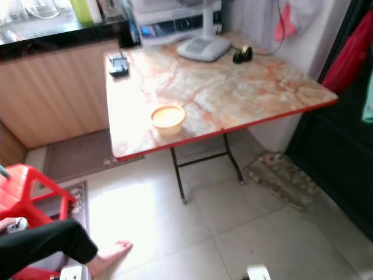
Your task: Restocking fridge
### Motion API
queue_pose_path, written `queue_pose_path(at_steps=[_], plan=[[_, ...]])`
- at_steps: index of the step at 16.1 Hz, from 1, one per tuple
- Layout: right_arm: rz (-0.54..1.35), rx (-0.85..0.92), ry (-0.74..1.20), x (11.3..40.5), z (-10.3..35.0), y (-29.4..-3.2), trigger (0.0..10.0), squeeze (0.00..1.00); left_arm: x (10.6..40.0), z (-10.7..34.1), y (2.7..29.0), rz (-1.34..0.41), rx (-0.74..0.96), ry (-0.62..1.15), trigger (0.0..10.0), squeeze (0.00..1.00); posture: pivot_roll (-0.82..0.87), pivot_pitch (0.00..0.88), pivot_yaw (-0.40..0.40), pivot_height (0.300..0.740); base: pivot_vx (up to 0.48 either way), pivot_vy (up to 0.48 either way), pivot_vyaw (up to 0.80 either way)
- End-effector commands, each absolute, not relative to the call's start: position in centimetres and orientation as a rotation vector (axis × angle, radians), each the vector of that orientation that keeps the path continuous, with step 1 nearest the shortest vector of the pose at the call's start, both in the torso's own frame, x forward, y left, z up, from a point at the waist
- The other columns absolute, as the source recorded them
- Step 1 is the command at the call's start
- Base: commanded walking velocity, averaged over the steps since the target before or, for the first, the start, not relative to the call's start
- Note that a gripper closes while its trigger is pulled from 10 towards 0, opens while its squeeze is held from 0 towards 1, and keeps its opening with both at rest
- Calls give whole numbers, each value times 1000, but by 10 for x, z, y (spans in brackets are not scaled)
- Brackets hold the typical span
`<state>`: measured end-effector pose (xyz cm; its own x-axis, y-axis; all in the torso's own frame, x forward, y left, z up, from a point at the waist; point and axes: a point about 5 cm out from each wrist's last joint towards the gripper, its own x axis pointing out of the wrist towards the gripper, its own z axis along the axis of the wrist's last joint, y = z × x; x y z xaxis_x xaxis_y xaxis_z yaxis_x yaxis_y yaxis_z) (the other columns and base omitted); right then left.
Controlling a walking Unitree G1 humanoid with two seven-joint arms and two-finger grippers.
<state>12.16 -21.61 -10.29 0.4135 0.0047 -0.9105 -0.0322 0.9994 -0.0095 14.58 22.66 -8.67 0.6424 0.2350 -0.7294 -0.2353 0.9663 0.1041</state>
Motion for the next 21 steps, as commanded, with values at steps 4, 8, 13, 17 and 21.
queue_pose_path(at_steps=[4, 8, 13, 17, 21], plan=[[29, -6, 1143, 122, -104, -211, 10000, 0, 277, 24, 243, 225, 223, 171, 10000, 0, 74, 65, 34, 740, 0, 0, 0], [18, 7, 1130, 122, -104, -210, 10000, 0, 299, 76, 207, 63, 237, -123, 10000, 0, 61, 54, 46, 740, 0, 0, 0], [-4, 8, 1115, 122, -104, -211, 10000, 0, 302, 110, 145, -127, 116, -262, 10000, 0, 70, 41, 44, 740, 54, 0, 0], [4, 6, 1110, 122, -104, -210, 10000, 0, 306, 123, 147, -110, 60, -259, 10000, 0, 61, 27, 49, 740, 324, 0, 0], [16, 9, 1111, 122, -103, -210, 10000, 0, 308, 131, 147, -111, 42, -265, 10000, 0, 70, 40, 39, 740, 384, 0, 0]])
